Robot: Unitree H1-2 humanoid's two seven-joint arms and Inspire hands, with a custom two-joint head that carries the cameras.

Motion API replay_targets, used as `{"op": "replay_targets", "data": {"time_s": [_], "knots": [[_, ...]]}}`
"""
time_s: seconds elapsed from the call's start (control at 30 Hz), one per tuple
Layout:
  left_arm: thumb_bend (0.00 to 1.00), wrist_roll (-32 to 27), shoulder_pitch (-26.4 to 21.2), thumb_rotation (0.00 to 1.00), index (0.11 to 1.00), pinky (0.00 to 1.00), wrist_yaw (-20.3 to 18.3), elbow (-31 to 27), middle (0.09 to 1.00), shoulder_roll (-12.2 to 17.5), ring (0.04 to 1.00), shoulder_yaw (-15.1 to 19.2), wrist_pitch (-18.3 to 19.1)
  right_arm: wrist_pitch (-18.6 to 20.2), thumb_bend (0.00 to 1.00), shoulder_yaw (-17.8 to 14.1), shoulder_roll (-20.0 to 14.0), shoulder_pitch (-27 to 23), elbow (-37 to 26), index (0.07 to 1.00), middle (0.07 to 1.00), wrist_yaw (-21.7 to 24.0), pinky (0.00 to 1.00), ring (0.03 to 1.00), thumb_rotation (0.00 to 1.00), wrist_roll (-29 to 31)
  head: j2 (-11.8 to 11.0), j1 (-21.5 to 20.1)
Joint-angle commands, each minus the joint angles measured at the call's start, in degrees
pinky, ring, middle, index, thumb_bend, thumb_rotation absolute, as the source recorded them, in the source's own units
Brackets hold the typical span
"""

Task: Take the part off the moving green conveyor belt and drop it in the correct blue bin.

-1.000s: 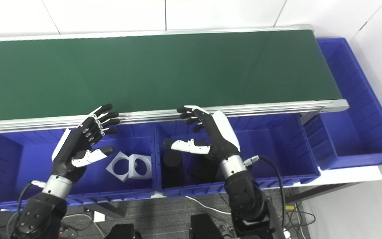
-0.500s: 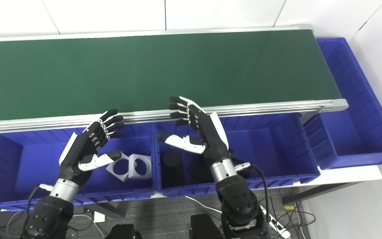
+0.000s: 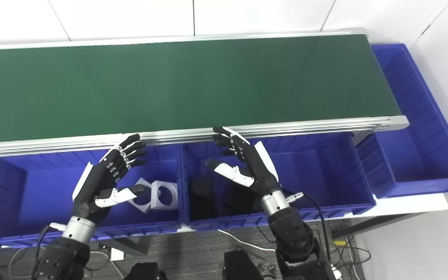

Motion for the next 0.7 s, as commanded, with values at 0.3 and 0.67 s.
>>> {"op": "replay_targets", "data": {"time_s": [0.3, 0.67], "knots": [[0.92, 0.38, 0.48, 0.34, 0.862, 0.76, 0.62, -0.57, 0.837, -1.53, 0.812, 0.09, -2.91, -7.41, 0.71, -0.10, 0.74, 1.44, -2.24, 0.814, 0.793, -1.53, 0.70, 0.779, 0.64, -0.58, -0.58, 2.01], [0.92, 1.12, 0.01, 0.35, 0.859, 0.77, 1.84, 0.78, 0.837, -2.18, 0.817, 0.25, -4.36, -8.77, 0.75, 0.78, 1.43, 2.71, -2.88, 0.828, 0.798, -1.53, 0.70, 0.782, 0.60, -1.06, -1.42, 3.30]]}}
